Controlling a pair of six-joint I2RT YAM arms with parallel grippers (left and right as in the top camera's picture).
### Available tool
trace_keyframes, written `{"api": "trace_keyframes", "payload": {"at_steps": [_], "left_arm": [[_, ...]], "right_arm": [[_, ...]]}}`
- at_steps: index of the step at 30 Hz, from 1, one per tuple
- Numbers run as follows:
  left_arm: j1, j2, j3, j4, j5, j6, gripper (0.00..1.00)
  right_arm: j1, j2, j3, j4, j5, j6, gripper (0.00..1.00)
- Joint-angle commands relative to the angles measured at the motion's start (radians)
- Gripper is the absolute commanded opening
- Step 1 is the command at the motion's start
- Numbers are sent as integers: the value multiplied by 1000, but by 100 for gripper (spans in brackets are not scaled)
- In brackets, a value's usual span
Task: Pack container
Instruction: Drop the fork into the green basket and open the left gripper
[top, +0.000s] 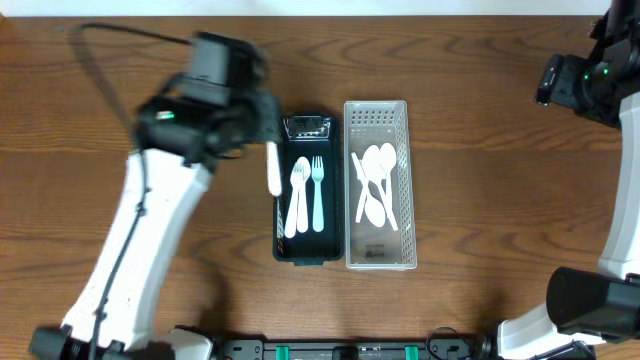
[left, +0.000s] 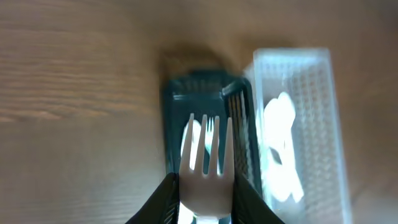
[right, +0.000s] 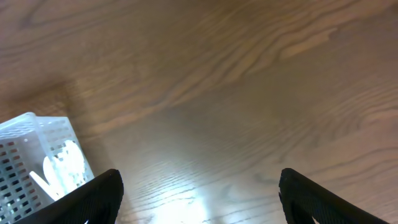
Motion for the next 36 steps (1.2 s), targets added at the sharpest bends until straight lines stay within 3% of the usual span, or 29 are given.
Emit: {"api": "trace_keyframes", "payload": {"at_steps": [1,11,18,19,21,23,30,36], "left_arm": [[-67,87,-10,-10,-100,126,7],[-92,349,-11,-1,-99,122,6],[-92,440,-11,23,-98,121,6],[-92,446,-11,26,-99,121,12],[-92,449,-11,30,-98,122,47],[-92,449,-10,33,-99,127,64],[-92,411,18,34,-217,191,76],[-92,288,50,109,-335,221,83]], "right_arm": [[-15,18,-1,-1,10,-18,84],[-16,70,-14,-5,10,-20,83],[-16,92,-59,6,10,-22,84],[-16,92,-63,11,10,-22,84],[-16,92,-64,13,10,-23,84],[-15,92,-64,14,9,-26,84],[3,88,-64,53,8,-13,81],[103,79,-64,203,10,-10,82]]}}
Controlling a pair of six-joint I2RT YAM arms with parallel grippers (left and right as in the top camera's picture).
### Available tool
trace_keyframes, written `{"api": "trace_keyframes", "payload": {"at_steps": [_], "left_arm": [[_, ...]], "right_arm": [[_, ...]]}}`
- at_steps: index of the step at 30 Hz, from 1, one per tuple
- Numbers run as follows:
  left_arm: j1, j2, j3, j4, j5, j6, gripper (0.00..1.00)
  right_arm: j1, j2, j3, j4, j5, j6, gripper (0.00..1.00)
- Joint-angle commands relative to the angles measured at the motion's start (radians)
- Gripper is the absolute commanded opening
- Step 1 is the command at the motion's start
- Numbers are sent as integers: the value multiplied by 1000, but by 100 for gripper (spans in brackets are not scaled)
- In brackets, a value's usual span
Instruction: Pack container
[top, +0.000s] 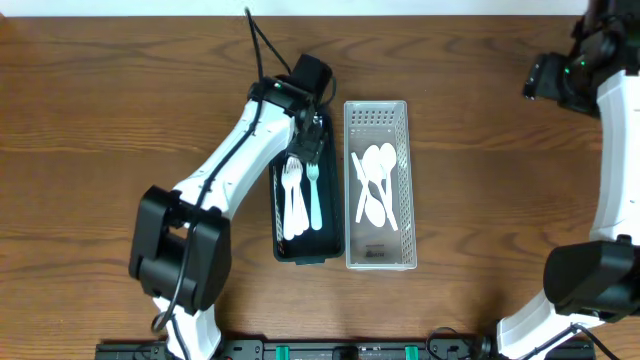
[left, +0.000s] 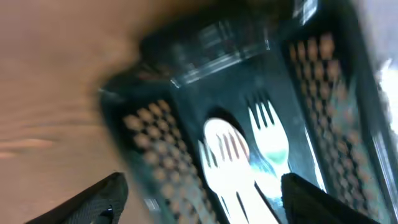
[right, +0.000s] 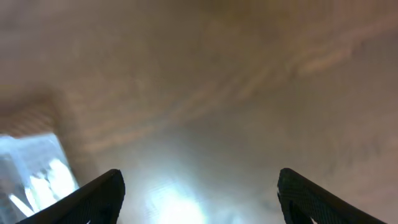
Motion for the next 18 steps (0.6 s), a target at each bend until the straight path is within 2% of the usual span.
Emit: {"api": "trace_keyframes", "payload": {"at_steps": [1,4,5,6,10,14,18], "left_arm": [[2,-133,48,62,-120,47,84],[8,-195,48,154,-182,75,96],[14,-210,48,190,-207,75,100],[28,-224,48,229,-229,74,98],[124,-232,47,340,-238,68,98],[245,-200,47,389,-230,21,98],[362,-161,46,449,-230,18,98]], "right_arm": [[85,-13,-3,84,3,0,83],[150,-11,-3,241,3,-1,88],[167,-11,-3,299,4,-1,96],[184,-11,-3,365,3,-1,99],[219,13,-4,622,4,-5,99],[219,61,-4,759,15,-16,99],[211,141,-4,831,15,-131,99]]}}
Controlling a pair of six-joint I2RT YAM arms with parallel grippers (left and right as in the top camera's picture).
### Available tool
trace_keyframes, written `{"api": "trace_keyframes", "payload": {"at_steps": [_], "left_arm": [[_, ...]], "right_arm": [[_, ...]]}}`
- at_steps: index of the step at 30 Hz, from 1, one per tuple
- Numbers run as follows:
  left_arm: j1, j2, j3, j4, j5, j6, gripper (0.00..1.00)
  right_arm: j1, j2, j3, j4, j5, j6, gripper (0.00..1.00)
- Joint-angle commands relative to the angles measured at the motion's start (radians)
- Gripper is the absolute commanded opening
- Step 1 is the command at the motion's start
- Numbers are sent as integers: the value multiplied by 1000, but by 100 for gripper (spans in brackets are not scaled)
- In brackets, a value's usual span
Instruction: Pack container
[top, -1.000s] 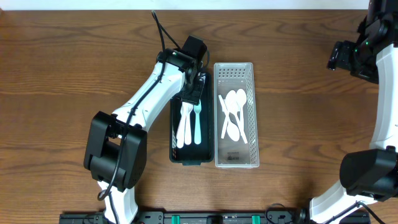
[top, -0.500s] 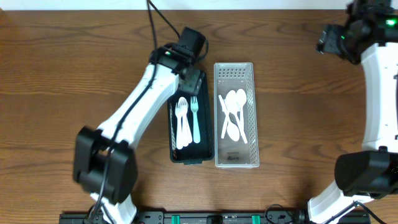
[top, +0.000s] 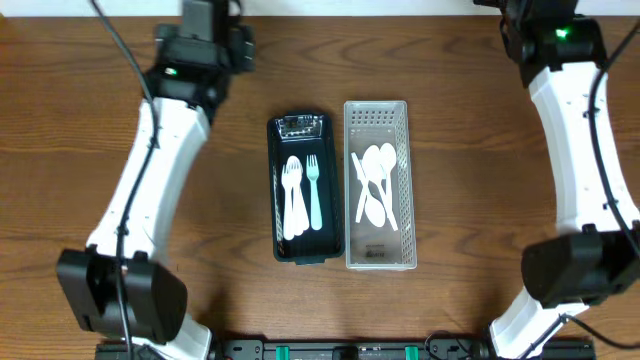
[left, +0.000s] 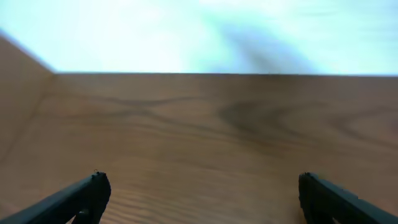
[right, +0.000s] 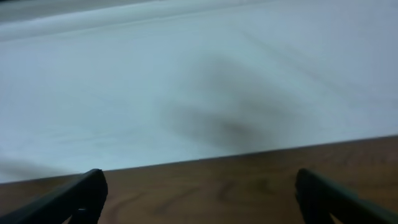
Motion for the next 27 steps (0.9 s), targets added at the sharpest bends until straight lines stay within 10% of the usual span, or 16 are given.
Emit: {"api": "trace_keyframes", "payload": {"at_steps": [1,13,27], "left_arm": [[81,34,1,22,-24,-22,98],[150,-48,-90,47,247,-22,98],[147,-532,-867,511,247,-21,98]], "right_arm": [[-11,90,0,8,14,-130,99],[-47,-3,-192,-55,14,-241,99],[-136,-537,-1038,418,14,-241,99]]}}
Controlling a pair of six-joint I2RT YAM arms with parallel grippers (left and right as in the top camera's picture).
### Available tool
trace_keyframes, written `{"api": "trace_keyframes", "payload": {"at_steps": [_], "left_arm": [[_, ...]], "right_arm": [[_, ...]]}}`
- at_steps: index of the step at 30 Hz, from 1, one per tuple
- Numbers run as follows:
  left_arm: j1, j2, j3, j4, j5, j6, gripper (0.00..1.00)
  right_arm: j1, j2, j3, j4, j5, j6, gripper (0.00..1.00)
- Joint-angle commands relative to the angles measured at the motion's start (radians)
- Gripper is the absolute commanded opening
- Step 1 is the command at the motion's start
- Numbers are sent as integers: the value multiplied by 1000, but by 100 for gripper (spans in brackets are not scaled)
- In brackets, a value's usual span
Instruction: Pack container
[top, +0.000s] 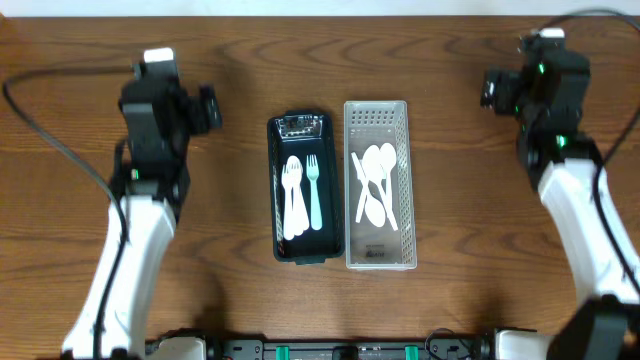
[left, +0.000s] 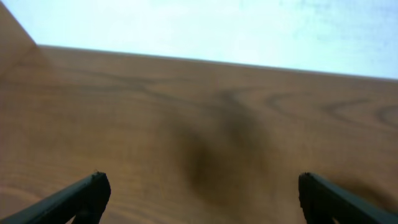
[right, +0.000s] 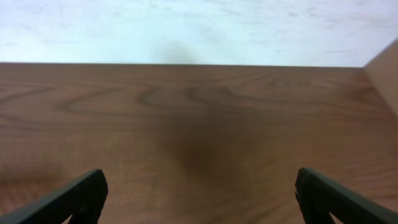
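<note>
In the overhead view a dark tray (top: 276, 190) holds three white forks (top: 301, 196). Beside it on the right, a clear perforated tray (top: 376, 113) holds several white spoons (top: 376, 184). My left gripper (left: 199, 199) is open and empty over bare wood, off to the left of the trays at the table's far side (top: 160, 100). My right gripper (right: 200, 196) is open and empty too, far right of the trays (top: 535, 85). Neither wrist view shows the trays.
Both wrist views show brown tabletop (left: 199, 124) running to a white wall (right: 186, 25) beyond the far edge. Black cables trail from both arms in the overhead view.
Both arms have drawn back from the table's far edge toward the sides; the left wrist is now lower and further left, the right wrist lower and further right. Trays and cutlery are unchanged.
First my left gripper was shut on a white fork above the dark tray, which held two forks. Then it was open low over the tray with three forks inside. Afterwards both arms stood high at the far edge, and now they rest at the sides.
</note>
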Motion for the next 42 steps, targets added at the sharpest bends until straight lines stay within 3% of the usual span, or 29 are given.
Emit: {"api": "trace_keyframes", "payload": {"at_steps": [1,10,16,23,32,42], "left_arm": [[-2,-123,-182,74,4,-4,98],[-44,-536,-498,232,3,-3,98],[-60,-772,-546,144,3,11,98],[-60,-882,-546,103,3,11,98],[-60,-889,-546,97,3,11,98],[-60,-878,-546,-61,3,11,98]], "right_arm": [[-2,-120,-150,63,3,-9,99],[3,-559,-566,342,2,-12,99],[12,-873,-651,313,3,-12,99],[12,-966,-651,225,2,-12,99],[12,-963,-651,-23,2,-12,99],[13,-964,-651,-508,2,-12,99]]}}
